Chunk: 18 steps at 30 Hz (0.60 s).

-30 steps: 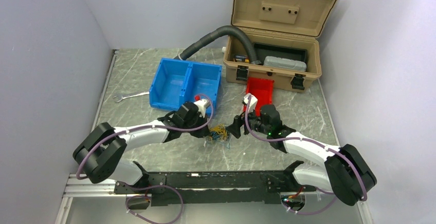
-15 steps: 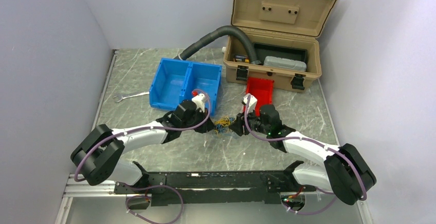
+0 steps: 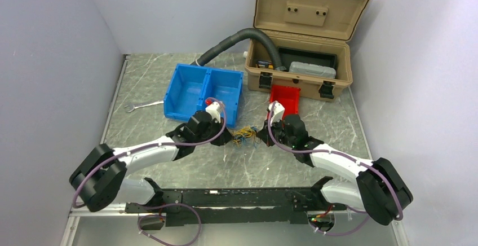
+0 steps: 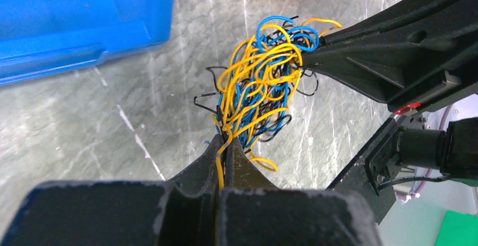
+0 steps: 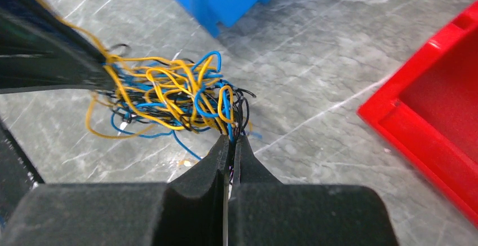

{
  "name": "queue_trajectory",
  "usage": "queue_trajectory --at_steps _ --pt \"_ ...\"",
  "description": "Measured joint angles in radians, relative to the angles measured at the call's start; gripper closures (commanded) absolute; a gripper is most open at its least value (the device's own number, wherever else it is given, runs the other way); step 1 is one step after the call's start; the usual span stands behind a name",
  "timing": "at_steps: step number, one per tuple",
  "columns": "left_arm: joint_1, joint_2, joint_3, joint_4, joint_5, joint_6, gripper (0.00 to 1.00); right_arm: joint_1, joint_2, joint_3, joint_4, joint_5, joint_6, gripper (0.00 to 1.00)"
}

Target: Untangle the cables

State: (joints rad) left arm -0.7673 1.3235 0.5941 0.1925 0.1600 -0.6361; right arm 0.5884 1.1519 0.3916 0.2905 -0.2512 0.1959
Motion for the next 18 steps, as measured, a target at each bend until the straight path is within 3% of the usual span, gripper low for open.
queue_trajectory --at_steps 4,10,18 --pt "0.000 -0.106 -0.018 -0.068 -0.068 0.000 1.00 0.004 -0.037 0.000 -0.020 0.098 0.035 1.00" --pt "0.028 -0.294 -0.108 -0.127 -0.122 -0.008 1.00 0.008 -0.214 -0.046 -0.021 0.281 0.091 1.00" --pt "0.187 -0.500 -0.246 -0.248 -0.129 -0.053 1.00 0.000 -0.368 -0.108 -0.076 0.537 0.172 1.00"
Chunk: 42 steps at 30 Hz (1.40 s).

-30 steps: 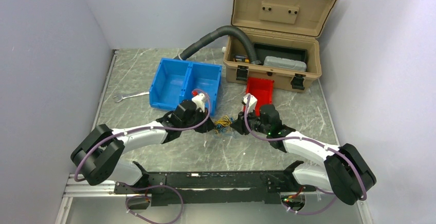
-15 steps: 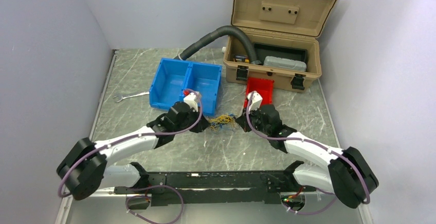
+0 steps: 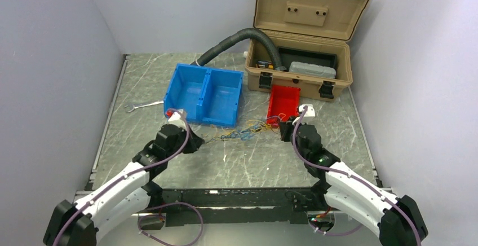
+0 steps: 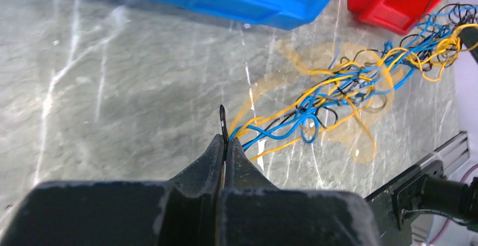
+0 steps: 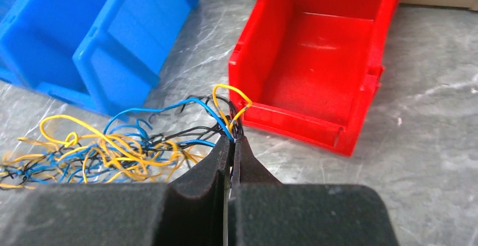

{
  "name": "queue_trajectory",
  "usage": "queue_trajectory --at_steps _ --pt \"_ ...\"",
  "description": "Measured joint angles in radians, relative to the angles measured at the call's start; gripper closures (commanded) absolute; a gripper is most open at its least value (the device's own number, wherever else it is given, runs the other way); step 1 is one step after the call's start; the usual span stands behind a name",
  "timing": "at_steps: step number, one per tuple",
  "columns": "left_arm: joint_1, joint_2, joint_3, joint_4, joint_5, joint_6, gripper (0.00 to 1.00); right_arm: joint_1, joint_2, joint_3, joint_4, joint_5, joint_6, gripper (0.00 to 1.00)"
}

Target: Untangle the cables

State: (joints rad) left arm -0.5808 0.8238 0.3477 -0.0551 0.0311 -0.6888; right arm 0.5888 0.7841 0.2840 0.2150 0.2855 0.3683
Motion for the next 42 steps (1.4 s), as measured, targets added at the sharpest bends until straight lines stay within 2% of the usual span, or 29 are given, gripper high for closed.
queue_trajectory --at_steps 6,11,15,16,18,21,24,28,31,36,42 --pt "0.108 -0.153 -0.043 -0.114 0.005 -0.023 1.00 -0.007 -0.063 -0.005 -0.069 0.140 0.055 1.00" --pt "0.135 -0.200 -0.042 -0.239 -0.060 -0.051 1.00 -0.012 -0.230 -0.042 -0.108 0.252 0.085 1.00" --pt "0.142 -0.231 -0.040 -0.320 -0.097 -0.057 1.00 -0.016 -0.292 -0.065 -0.109 0.256 0.073 1.00" --pt "0.143 -0.239 -0.039 -0.327 -0.095 -0.053 0.97 -0.017 -0.286 -0.065 -0.108 0.243 0.064 1.00" --pt "0.144 -0.253 -0.036 -0.323 -0.070 -0.023 0.79 -0.020 -0.260 -0.064 -0.095 0.178 0.032 1.00" --pt "0.137 -0.245 -0.018 -0.299 -0.002 0.034 0.53 -0.023 -0.174 -0.041 -0.073 -0.009 -0.031 1.00" --pt "0.084 -0.203 0.028 -0.281 0.019 0.087 0.39 -0.023 -0.035 0.048 -0.080 -0.211 -0.079 1.00" --pt "-0.042 -0.097 0.120 -0.233 0.022 0.151 0.33 -0.020 0.125 0.204 -0.113 -0.419 -0.115 1.00" --pt "-0.097 0.003 0.162 -0.139 0.065 0.181 0.32 -0.017 0.148 0.267 -0.127 -0.521 -0.117 1.00" --pt "-0.119 0.145 0.177 0.043 0.163 0.185 0.29 -0.016 0.147 0.338 -0.189 -0.610 -0.115 1.00" --pt "-0.159 0.289 0.259 0.183 0.245 0.189 0.29 -0.016 0.148 0.394 -0.252 -0.671 -0.105 1.00"
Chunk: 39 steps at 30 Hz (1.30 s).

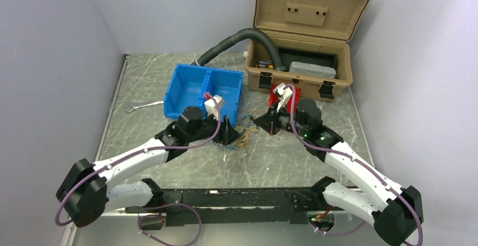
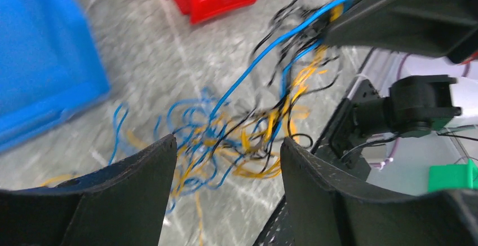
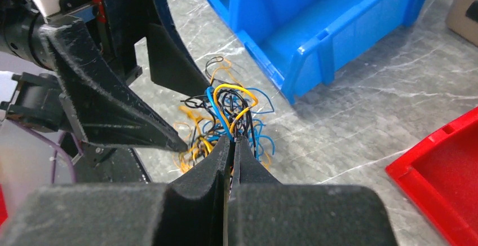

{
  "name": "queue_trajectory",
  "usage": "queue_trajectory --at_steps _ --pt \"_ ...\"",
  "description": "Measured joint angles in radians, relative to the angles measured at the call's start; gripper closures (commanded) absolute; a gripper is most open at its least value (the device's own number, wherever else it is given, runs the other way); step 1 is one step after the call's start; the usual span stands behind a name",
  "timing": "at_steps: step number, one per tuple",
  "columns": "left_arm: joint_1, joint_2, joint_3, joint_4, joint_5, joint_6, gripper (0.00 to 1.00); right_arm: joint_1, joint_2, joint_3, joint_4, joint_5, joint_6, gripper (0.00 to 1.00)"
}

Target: Untangle the cables

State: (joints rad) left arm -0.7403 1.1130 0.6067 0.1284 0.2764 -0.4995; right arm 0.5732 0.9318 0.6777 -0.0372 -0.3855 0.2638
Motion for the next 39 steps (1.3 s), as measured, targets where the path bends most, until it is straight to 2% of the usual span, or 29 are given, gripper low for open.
queue_trajectory --at_steps 3,4,5,8,9,11,12,13,15,16,17,18,23,27,33,36,37,39 --pt "-0.046 0.063 0.059 0.038 0.010 0.009 0.32 0.000 0.003 0.001 -0.016 -0.021 0.010 1.00" --pt "-0.061 0.087 0.079 0.048 0.012 0.010 0.39 0.000 0.004 0.002 -0.023 -0.029 0.015 1.00" --pt "-0.069 0.107 0.094 0.057 0.016 0.009 0.50 0.000 0.005 0.002 -0.027 -0.038 0.020 1.00" --pt "-0.084 0.174 0.120 0.102 0.037 -0.002 0.96 0.000 0.005 0.002 -0.033 -0.053 0.034 1.00" --pt "-0.084 0.190 0.121 0.114 0.044 -0.008 1.00 0.000 0.005 0.005 -0.038 -0.053 0.037 1.00" --pt "-0.084 0.211 0.121 0.132 0.051 -0.020 1.00 0.000 0.004 0.008 -0.051 -0.039 0.045 1.00" --pt "-0.085 0.214 0.120 0.137 0.051 -0.020 1.00 0.000 0.001 0.008 -0.061 -0.024 0.049 0.95" --pt "-0.085 0.212 0.118 0.140 0.051 -0.021 1.00 0.000 -0.003 0.008 -0.072 -0.008 0.053 0.83" --pt "-0.086 0.201 0.108 0.154 0.051 -0.027 1.00 0.001 -0.024 0.008 -0.098 0.034 0.062 0.43" --pt "-0.087 0.189 0.099 0.155 0.047 -0.029 1.00 0.003 -0.038 0.008 -0.107 0.056 0.070 0.31" --pt "-0.087 0.177 0.090 0.154 0.044 -0.029 1.00 0.003 -0.051 0.008 -0.113 0.077 0.079 0.24" --pt "-0.086 0.163 0.082 0.150 0.040 -0.033 1.00 0.003 -0.070 0.006 -0.119 0.103 0.079 0.22" --pt "-0.076 0.106 0.068 0.128 0.040 -0.045 1.00 0.000 -0.148 -0.036 -0.111 0.151 0.087 0.24" --pt "-0.061 0.080 0.069 0.135 0.072 -0.071 1.00 -0.002 -0.156 -0.114 -0.065 0.024 0.079 0.20" --pt "-0.053 0.105 0.103 0.173 0.188 -0.127 1.00 0.002 -0.110 -0.172 0.031 -0.159 0.070 0.24" --pt "-0.053 0.136 0.117 0.233 0.249 -0.169 1.00 0.006 -0.111 -0.176 0.078 -0.203 0.066 0.36" --pt "-0.053 0.143 0.117 0.251 0.263 -0.180 1.00 0.007 -0.111 -0.176 0.093 -0.214 0.063 0.43" --pt "-0.053 0.156 0.117 0.286 0.287 -0.205 1.00 0.011 -0.110 -0.176 0.108 -0.229 0.055 0.66"
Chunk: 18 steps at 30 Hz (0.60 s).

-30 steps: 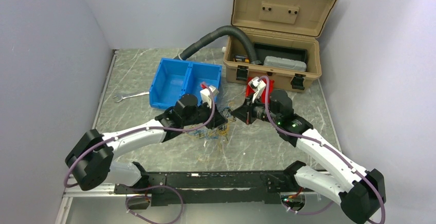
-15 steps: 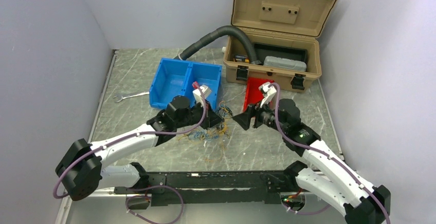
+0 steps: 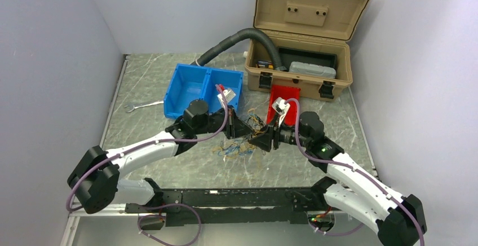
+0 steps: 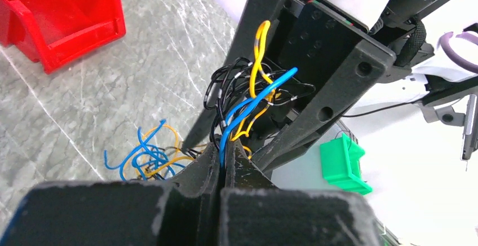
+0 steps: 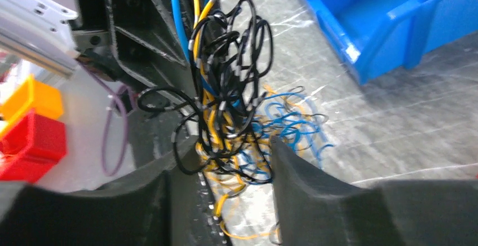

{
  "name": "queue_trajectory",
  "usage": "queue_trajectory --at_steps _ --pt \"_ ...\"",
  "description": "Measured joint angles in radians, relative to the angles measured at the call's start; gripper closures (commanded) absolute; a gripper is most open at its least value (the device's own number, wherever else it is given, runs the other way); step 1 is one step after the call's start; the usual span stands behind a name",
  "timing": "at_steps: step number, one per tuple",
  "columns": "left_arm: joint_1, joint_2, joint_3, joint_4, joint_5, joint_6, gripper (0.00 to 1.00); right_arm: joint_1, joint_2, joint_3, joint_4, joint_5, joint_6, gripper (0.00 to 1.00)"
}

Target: Untangle the cables

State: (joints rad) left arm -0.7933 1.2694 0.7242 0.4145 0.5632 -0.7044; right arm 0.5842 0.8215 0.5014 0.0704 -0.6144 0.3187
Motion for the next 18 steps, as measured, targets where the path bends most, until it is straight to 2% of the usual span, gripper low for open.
queue_trajectory --at_steps 2,3,6,10,18 --pt "0.000 0.010 0.000 0.024 0.013 -0.018 1.00 0.003 0.000 0.000 0.010 -0.011 -0.002 0.92" --pt "0.000 0.011 0.000 0.032 0.017 -0.021 1.00 0.005 -0.002 0.000 0.013 -0.014 -0.002 1.00" --pt "0.000 0.008 0.009 0.015 0.010 -0.014 1.00 0.007 -0.029 -0.006 0.000 0.017 0.002 1.00" --pt "-0.003 -0.043 0.035 -0.114 -0.064 0.057 1.00 0.014 -0.117 -0.009 -0.047 0.139 0.004 1.00" --pt "0.001 -0.209 0.085 -0.509 -0.374 0.211 1.00 0.007 -0.293 -0.009 -0.192 0.571 0.036 1.00"
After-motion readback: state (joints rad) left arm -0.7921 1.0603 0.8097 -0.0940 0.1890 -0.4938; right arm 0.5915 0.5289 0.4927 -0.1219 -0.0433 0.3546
